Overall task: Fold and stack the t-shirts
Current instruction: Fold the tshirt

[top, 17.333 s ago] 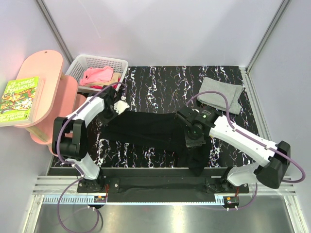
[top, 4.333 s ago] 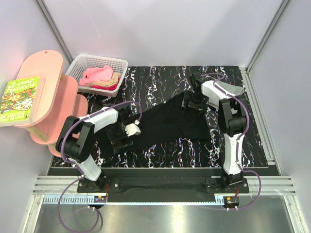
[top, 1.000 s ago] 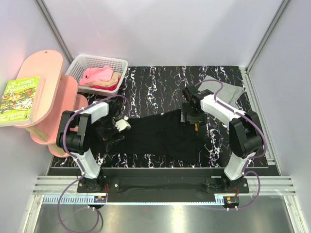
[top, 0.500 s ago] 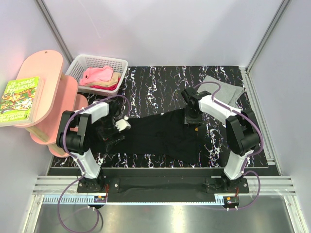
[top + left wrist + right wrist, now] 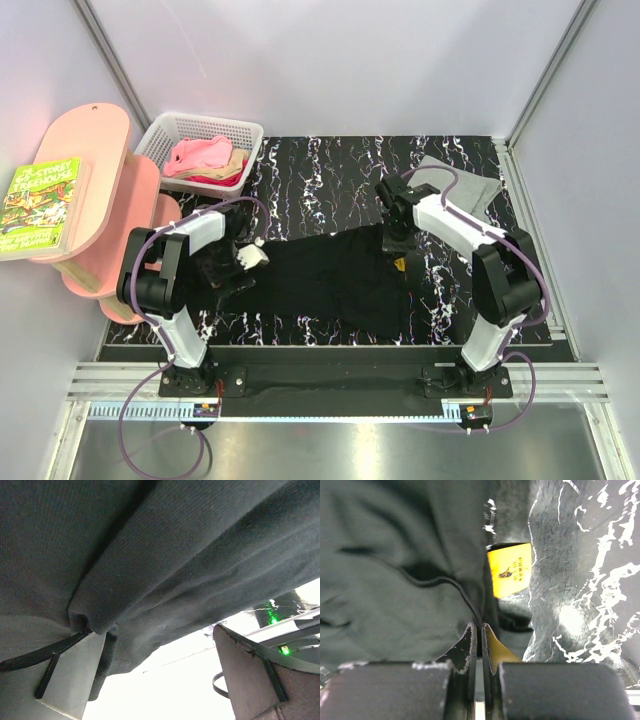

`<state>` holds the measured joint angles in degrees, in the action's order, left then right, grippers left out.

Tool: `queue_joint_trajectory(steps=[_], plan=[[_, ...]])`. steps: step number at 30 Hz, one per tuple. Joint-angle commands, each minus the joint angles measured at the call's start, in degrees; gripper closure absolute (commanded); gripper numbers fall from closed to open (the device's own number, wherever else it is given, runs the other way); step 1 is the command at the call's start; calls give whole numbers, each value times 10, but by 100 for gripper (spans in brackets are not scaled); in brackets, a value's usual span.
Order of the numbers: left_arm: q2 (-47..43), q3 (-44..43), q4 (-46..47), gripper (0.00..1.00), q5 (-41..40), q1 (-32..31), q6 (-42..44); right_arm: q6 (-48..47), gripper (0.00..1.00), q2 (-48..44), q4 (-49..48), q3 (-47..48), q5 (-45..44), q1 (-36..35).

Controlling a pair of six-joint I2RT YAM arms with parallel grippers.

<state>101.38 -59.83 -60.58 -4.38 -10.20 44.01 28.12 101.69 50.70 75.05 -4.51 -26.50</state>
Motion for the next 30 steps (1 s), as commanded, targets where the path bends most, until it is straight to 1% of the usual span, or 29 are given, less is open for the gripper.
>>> queue_joint_trajectory(steps=[1, 2, 6, 9, 14, 18, 23, 26, 30], plan=[[13, 2, 33, 1, -11, 0, 7, 2, 96, -69, 33, 64, 10, 0], [13, 2, 33, 1, -12, 0, 7, 1, 96, -74, 49, 84, 9, 0], [12, 2, 32, 1, -16, 0, 8, 2, 95, -89, 61, 120, 13, 0], [10, 5, 33, 1, -16, 0, 9, -7, 96, -83, 69, 149, 2, 0], [7, 9, 33, 1, -19, 0, 10, -25, 96, -40, 78, 203, -23, 4], [3, 9, 32, 1, -23, 0, 11, -43, 97, 0, 86, 251, -23, 25], [7, 9, 32, 1, -27, 0, 11, -59, 95, 44, 108, 343, -32, 31], [8, 5, 31, 1, -30, 0, 10, -68, 94, 79, 108, 358, -46, 36], [7, 4, 30, 1, -31, -1, 11, -64, 99, 141, 102, 330, -34, 53]])
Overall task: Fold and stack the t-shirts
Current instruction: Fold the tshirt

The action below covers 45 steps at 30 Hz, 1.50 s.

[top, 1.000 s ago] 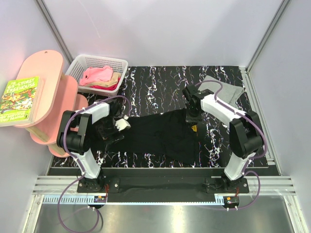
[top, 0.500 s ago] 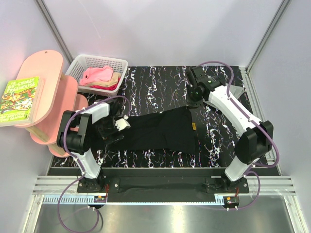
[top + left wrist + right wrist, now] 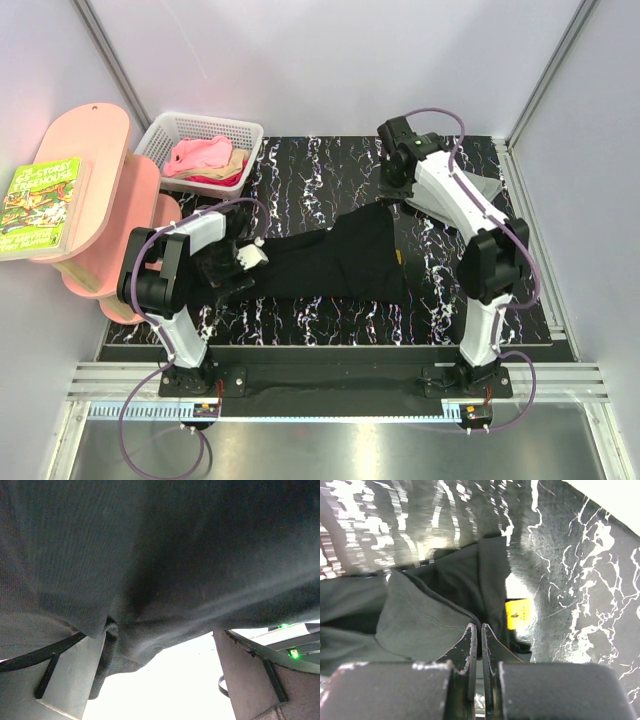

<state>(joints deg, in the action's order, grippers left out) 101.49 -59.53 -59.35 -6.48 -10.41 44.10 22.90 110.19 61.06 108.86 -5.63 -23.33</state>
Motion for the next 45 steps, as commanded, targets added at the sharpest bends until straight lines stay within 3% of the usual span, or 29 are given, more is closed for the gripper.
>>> queue_joint_trajectory(steps=[1, 4, 8, 9, 10, 13, 16, 20, 24, 28, 30, 38, 45], plan=[[5, 2, 18, 1, -10, 2, 10, -9, 99, 71, -15, -33, -24, 22], [6, 6, 19, 1, -10, 2, 11, 8, 99, 100, -32, -66, -20, 25], [9, 5, 19, 1, -8, 2, 11, 22, 67, 129, -43, -93, -32, 32], [8, 5, 19, 1, -8, 2, 11, 26, 39, 132, -43, -96, -33, 35], [6, 4, 20, 1, -7, 2, 12, 28, 18, 135, -43, -95, -37, 40], [5, 6, 20, 1, -7, 2, 13, 30, 2, 105, -41, -77, -50, 43], [-1, 11, 20, 1, -8, 2, 11, 34, 0, 40, -37, -51, -47, 42], [-11, 8, 21, 1, -5, 2, 11, 47, 0, -55, -37, -74, 30, 28], [-12, 1, 20, 1, 0, 1, 10, 76, 0, -153, -56, -184, 111, 12], [-7, 1, 20, 1, -5, 0, 8, 151, 0, -226, -199, -340, 334, 1], [-7, -1, 20, 1, -4, -2, 6, 188, 0, -248, -246, -408, 362, -14], [0, -6, 19, 1, -7, -8, 4, 185, 0, -199, -283, -488, 360, -30], [-5, 0, 20, 1, -12, -9, 8, 169, 0, -125, -293, -533, 285, -29]])
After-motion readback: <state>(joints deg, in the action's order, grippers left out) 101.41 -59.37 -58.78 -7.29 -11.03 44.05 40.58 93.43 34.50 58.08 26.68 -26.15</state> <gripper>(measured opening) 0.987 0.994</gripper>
